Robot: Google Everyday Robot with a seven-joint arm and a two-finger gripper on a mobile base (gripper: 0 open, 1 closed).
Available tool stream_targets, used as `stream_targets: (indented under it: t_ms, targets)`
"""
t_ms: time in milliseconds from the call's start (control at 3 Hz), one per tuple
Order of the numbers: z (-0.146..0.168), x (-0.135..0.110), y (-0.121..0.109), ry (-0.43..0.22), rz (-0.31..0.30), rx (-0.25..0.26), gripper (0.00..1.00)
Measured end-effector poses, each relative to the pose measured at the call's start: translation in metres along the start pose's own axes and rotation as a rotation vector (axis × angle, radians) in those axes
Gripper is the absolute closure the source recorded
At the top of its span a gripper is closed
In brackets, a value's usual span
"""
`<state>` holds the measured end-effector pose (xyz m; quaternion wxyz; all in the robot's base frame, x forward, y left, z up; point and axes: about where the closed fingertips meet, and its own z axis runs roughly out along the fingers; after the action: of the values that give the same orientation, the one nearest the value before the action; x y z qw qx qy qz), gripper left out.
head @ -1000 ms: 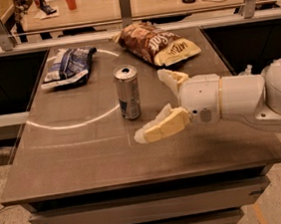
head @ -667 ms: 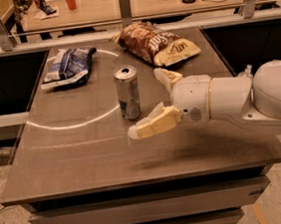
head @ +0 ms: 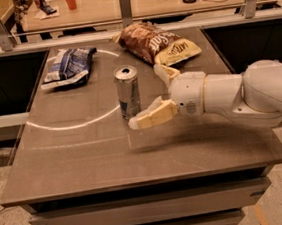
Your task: Move redbull can near blue chip bag
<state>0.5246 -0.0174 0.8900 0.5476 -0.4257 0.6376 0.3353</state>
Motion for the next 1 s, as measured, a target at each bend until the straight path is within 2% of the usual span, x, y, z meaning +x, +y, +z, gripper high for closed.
stream_targets:
  t_ms: [667, 1000]
  targets:
    - [0.03, -0.003, 0.01, -0.026, 0.029, -0.068, 0.0]
    - [0.041, -0.006, 0.015, -0.041, 0.023, -0.103, 0.18]
